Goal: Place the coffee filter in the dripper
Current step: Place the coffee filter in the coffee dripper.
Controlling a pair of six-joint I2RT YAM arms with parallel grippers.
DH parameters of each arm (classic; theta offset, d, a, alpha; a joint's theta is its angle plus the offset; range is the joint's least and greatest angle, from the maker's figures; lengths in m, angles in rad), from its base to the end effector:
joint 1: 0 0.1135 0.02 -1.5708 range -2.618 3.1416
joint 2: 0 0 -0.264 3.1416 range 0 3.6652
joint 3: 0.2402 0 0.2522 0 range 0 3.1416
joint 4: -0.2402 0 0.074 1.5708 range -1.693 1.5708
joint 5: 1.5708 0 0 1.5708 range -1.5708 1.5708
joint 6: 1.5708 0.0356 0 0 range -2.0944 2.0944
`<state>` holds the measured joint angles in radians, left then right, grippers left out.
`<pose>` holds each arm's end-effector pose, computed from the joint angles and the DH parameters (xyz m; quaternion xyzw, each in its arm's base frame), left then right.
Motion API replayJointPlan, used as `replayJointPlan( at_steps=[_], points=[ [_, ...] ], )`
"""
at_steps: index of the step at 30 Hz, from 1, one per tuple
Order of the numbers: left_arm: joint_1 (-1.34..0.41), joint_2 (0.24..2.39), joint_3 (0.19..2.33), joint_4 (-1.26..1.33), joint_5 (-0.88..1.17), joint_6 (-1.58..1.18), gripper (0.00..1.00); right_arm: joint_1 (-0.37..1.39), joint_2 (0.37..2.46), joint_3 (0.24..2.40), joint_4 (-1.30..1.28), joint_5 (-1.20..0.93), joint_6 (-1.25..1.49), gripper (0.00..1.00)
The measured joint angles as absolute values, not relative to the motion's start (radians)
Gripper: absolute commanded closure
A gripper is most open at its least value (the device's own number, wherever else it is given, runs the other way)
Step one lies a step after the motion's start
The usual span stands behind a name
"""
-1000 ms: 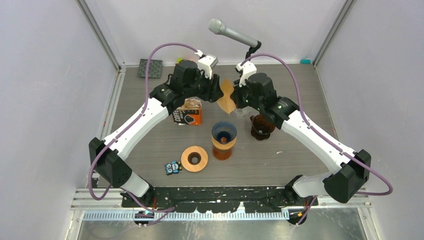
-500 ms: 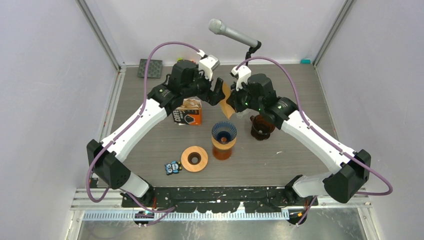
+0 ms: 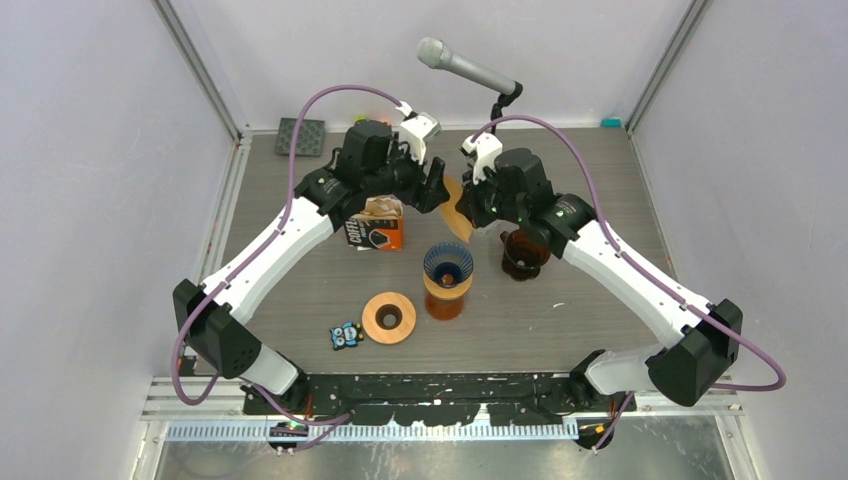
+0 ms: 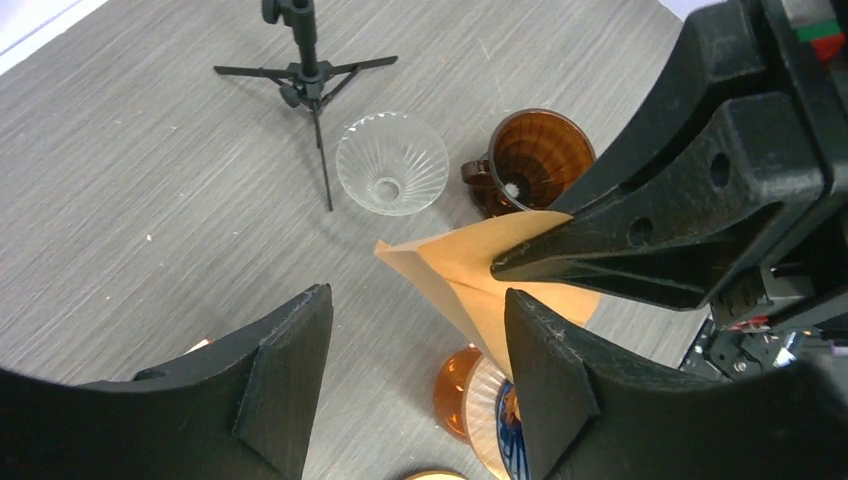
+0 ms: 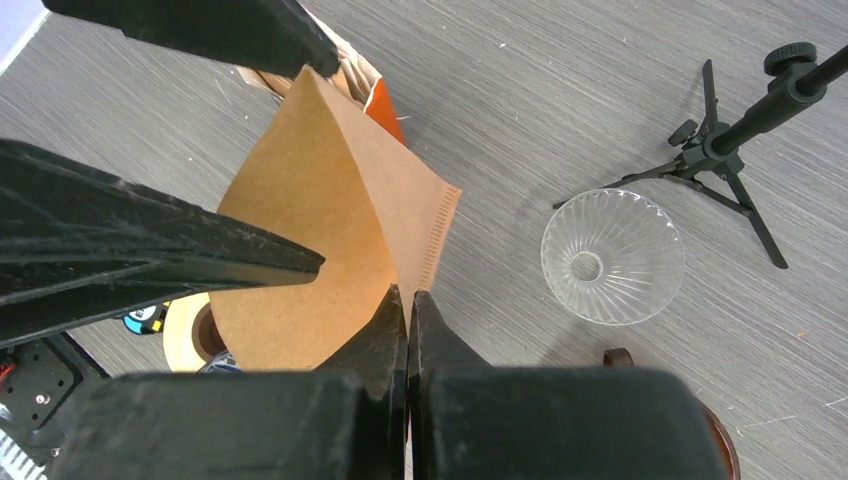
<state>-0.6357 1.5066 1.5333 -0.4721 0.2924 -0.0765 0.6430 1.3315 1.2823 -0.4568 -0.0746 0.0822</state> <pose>0.2706 -0.2124 0.3969 0.3056 0.7828 -0.2995 0.4517 0.2392 0.1825 0.3648 -0.2565 0.8221 0.2100 0.4629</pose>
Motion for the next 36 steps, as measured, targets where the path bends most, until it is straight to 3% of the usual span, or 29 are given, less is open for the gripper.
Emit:
replayJointPlan(
  at_steps=[10, 25, 36],
  points=[
    [-0.636, 1.507, 1.542, -0.493, 0.345, -0.097, 0.37, 0.643, 1.296, 1.353, -0.531, -0.074, 0.082, 1.00],
    [-0.636, 1.472, 1.549, -0.488, 0.415, 0.056, 0.22, 0.643, 1.289, 1.367, -0.627, -0.137, 0.010, 1.00],
    [-0.636, 1.478, 1.562, -0.489, 0.471, 0.118, 0.26, 0.652, 1.289, 1.371, -0.661, -0.175, -0.025, 1.00]
  ],
)
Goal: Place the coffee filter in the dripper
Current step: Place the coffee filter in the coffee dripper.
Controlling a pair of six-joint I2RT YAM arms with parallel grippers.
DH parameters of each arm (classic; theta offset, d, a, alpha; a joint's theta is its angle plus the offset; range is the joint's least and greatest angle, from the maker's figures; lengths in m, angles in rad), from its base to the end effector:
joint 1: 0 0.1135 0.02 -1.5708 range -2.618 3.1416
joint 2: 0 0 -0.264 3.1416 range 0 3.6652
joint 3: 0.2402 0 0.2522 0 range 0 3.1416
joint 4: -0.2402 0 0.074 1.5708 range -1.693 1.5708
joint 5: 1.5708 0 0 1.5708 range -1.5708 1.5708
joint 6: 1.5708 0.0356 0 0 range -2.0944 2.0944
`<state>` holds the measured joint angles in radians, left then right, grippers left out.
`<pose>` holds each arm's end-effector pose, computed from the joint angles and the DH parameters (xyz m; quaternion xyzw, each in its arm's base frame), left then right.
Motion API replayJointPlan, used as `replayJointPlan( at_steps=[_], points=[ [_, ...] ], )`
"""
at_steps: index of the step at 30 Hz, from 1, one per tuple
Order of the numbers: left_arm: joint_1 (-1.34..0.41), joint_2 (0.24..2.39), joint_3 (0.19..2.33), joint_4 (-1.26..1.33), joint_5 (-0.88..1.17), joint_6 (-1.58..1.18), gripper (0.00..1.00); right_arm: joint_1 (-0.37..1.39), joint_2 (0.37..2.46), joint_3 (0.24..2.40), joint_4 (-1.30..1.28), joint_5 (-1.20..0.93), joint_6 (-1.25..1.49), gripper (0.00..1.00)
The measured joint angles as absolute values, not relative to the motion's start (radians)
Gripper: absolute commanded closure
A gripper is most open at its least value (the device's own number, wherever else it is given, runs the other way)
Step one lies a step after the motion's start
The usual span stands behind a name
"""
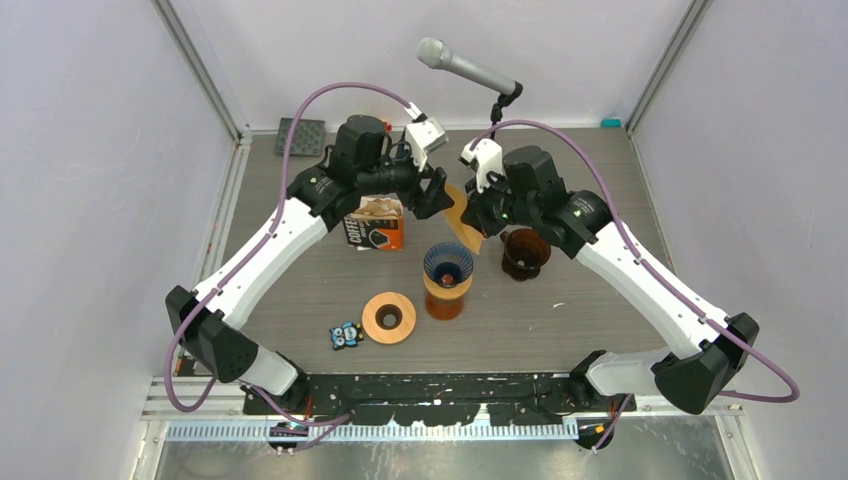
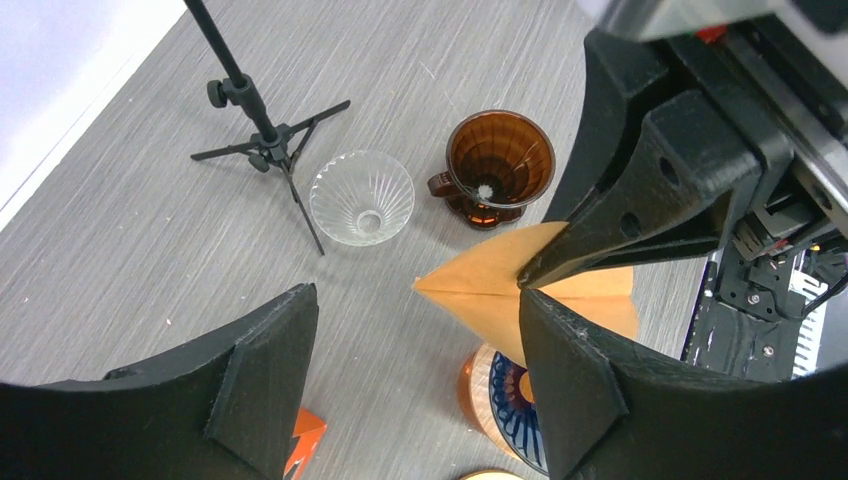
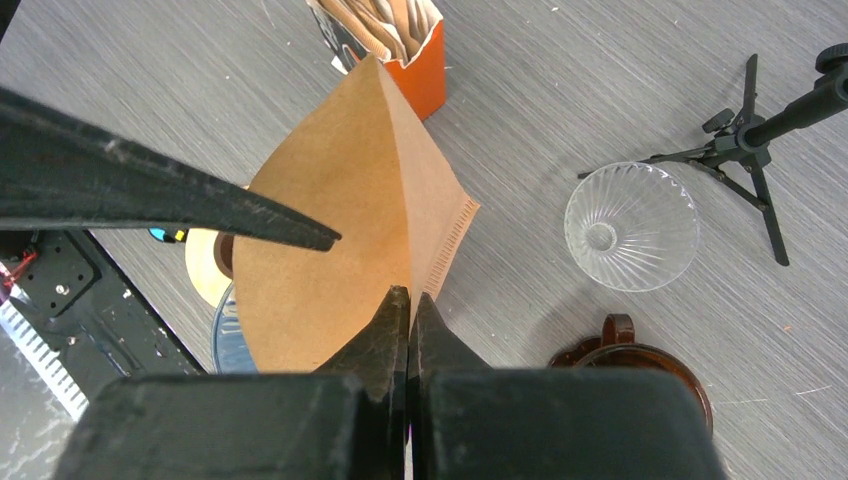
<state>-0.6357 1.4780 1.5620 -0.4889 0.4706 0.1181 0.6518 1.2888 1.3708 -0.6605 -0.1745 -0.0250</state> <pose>0.2574 -0.2100 0.4151 0.4181 0.7076 -0.3252 0.4677 0.2165 0.1730 0.3873 -0.3300 0.8126 0.2191 0.4275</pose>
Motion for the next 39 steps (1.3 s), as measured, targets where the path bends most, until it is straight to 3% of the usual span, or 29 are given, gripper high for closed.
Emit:
replayJointPlan(
  at_steps=[39],
  points=[
    [-0.636, 1.478, 1.540, -0.532, 0.553, 0.137, 0.79, 0.661, 1.282, 1.402, -0.738, -0.194, -0.112, 0.99]
  ],
)
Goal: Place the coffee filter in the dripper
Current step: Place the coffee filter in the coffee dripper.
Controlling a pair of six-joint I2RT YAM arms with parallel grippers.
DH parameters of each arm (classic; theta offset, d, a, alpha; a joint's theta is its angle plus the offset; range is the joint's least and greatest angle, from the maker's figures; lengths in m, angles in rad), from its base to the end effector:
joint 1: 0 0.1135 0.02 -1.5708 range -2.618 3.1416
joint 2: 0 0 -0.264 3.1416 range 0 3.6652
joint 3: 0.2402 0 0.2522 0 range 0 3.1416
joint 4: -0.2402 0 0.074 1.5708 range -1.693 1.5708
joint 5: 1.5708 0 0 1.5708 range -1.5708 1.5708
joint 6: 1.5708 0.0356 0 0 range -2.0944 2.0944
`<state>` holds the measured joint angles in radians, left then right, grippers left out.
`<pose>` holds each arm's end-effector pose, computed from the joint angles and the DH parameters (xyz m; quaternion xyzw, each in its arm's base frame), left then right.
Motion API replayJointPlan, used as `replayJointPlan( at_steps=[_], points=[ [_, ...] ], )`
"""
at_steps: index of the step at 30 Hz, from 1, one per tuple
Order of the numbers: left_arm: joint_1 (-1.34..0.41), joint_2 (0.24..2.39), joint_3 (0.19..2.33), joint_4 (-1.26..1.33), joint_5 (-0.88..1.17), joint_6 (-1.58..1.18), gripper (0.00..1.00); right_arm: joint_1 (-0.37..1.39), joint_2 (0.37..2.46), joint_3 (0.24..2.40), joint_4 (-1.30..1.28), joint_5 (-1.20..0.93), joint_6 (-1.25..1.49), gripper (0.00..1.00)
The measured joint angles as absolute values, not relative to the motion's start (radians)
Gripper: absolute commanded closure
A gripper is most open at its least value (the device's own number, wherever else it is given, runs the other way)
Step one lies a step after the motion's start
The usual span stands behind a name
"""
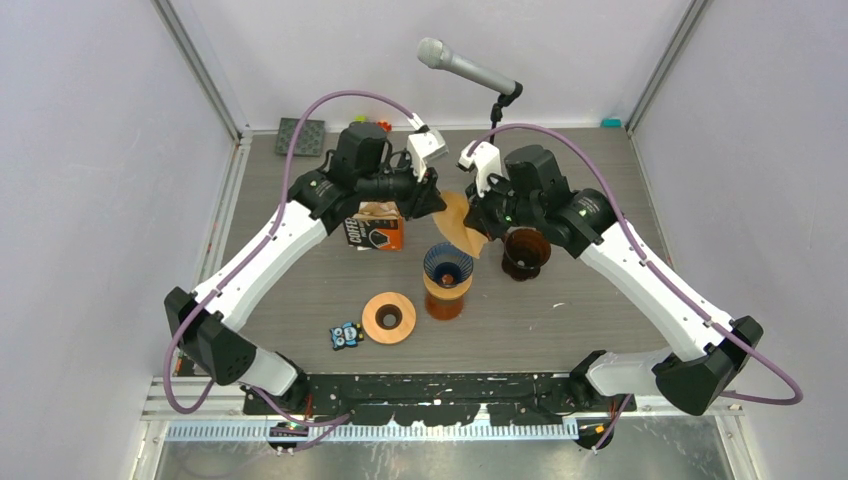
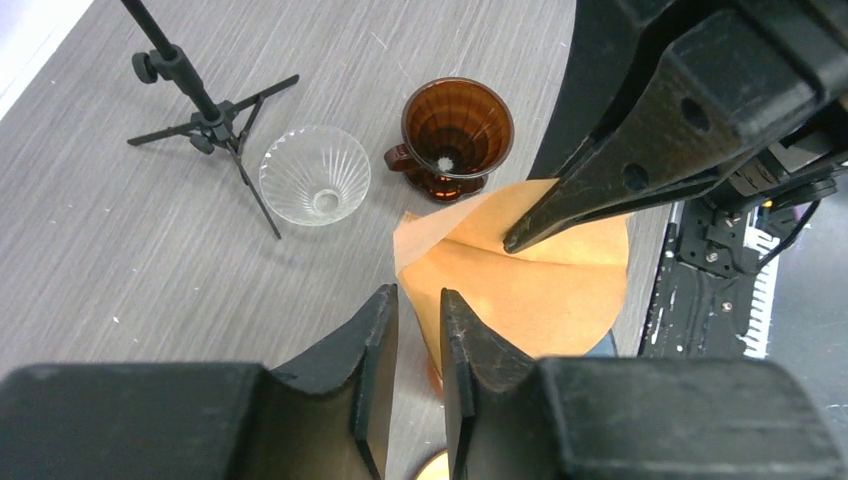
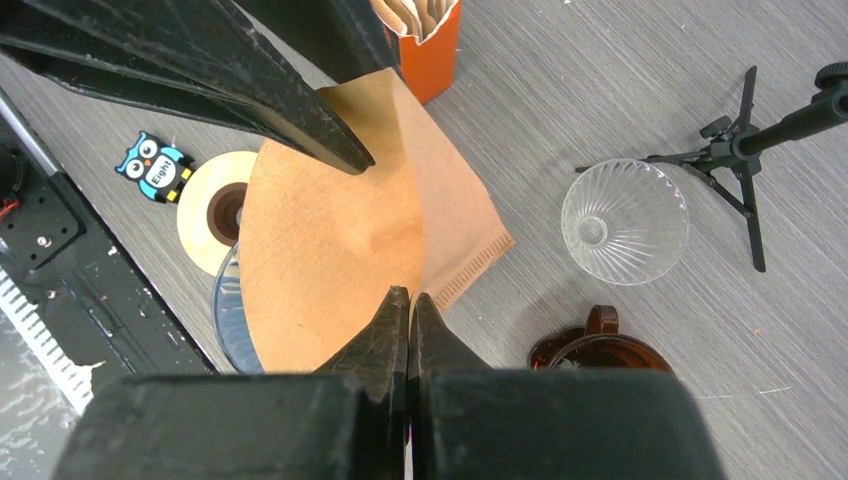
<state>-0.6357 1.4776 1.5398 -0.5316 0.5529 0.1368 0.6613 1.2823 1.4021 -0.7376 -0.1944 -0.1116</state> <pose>0.2538 -0.2105 0.4043 0.4411 0.7056 -0.3497 0.4304 0.2086 0.1711 0.3923 -0.3746 0.8024 0.2069 0.4160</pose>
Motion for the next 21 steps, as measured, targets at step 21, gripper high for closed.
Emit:
replayJointPlan(
  at_steps=[21],
  points=[
    [-0.636, 1.324, 1.365, -0.472, 0.566, 0.010, 0.99, 0.682, 1.290, 1.485, -0.824, -0.315, -0.156, 0.90]
  ],
)
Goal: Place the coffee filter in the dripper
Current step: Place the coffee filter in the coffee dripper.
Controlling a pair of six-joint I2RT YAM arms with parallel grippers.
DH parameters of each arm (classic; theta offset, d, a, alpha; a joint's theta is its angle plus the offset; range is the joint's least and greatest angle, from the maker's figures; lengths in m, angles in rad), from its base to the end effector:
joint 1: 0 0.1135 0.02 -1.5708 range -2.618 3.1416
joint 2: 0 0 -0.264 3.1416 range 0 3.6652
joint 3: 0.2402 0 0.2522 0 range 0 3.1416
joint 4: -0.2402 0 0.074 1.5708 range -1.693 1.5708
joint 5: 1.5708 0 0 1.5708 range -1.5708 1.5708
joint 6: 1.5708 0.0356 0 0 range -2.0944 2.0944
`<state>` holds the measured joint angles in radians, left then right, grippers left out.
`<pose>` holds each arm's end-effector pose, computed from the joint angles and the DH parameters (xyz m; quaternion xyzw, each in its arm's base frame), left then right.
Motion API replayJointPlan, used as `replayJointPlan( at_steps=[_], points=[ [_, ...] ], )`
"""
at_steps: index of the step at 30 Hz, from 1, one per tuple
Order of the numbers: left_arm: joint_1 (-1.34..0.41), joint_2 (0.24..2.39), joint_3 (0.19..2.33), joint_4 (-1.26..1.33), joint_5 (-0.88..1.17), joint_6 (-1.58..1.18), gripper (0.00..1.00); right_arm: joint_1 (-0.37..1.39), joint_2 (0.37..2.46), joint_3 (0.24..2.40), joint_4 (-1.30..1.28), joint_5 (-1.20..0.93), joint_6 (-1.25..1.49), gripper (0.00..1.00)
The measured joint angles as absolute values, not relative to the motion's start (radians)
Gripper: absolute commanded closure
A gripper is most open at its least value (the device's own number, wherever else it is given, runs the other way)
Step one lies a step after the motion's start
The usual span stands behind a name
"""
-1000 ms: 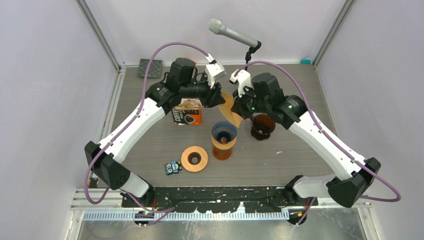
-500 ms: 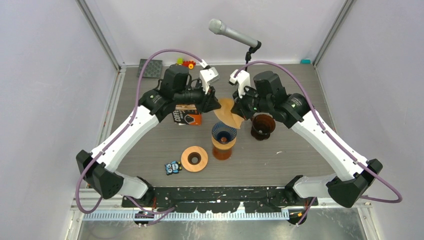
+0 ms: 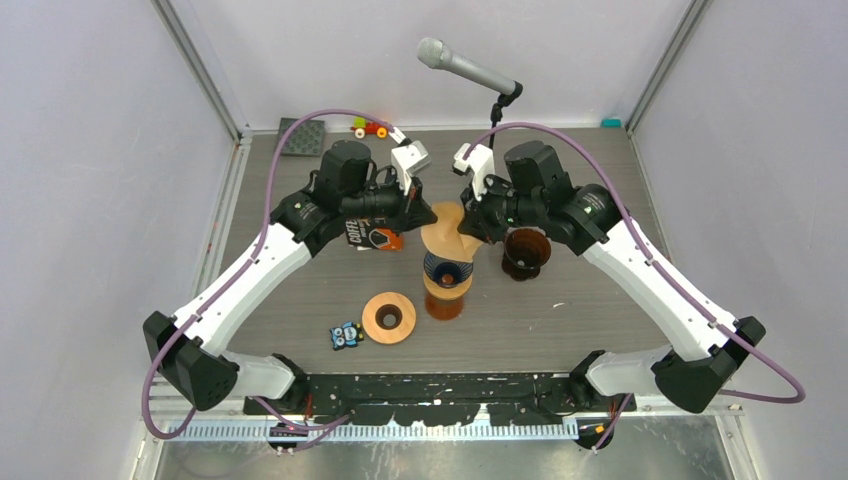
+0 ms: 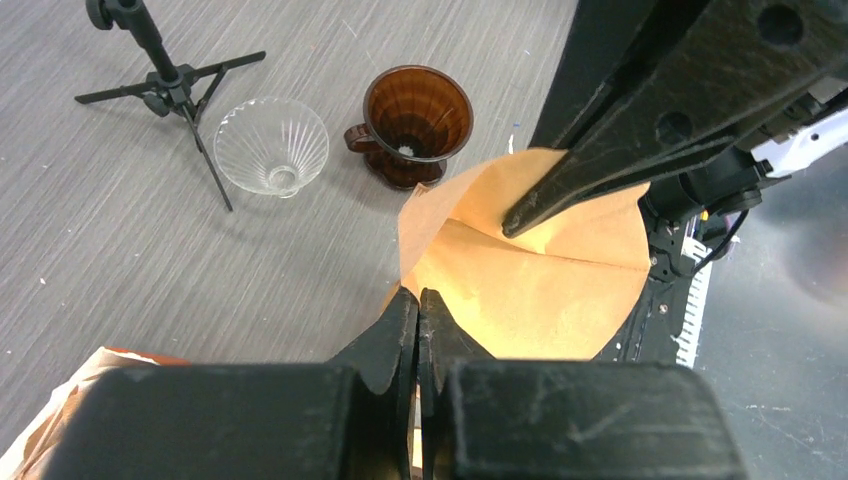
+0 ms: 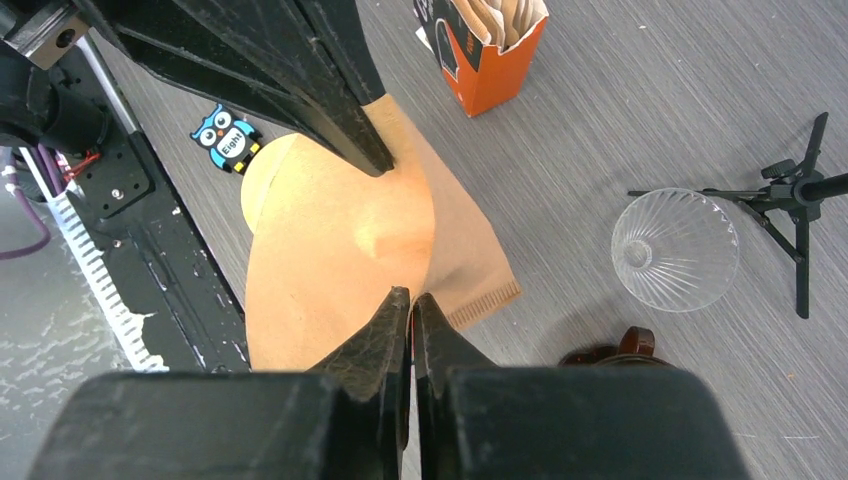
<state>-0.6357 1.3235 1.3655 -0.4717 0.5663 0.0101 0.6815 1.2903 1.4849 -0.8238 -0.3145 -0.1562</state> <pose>0.2238 -0.1889 0.3964 0.3995 0.7184 -0.3833 0.4211 0.1972 0.1741 0.4099 -0.4229 0.7752 0.2511 0.3964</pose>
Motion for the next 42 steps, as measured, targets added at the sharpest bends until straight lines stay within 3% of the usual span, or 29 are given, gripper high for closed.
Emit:
replayJointPlan(
  at_steps=[9, 15, 21, 28, 42],
  points=[
    [-0.636, 1.321, 1.362, -0.459, 0.505, -0.047, 0.69, 0.690, 1.320, 1.494, -0.833, -0.314, -0.159, 1.00],
    [-0.637, 1.311, 1.362, -0.461, 0.485, -0.036, 0.36, 0.692, 1.320, 1.494, -0.844, -0.313, -0.178, 1.00],
    [-0.637, 1.241, 1.352, -0.482, 0.480, 0.044, 0.13, 0.692, 1.321, 1.496, -0.877, -0.329, -0.220, 1.00],
    [-0.638, 1.153, 1.335, -0.541, 0.514, 0.165, 0.05, 0.692, 1.356, 1.547, -0.960, -0.410, -0.279, 1.00],
    [-0.628, 1.125, 1.273, -0.589, 0.454, 0.078, 0.05, 0.709, 1.487, 1.590, -1.057, -0.429, -0.348, 1.00]
  ],
)
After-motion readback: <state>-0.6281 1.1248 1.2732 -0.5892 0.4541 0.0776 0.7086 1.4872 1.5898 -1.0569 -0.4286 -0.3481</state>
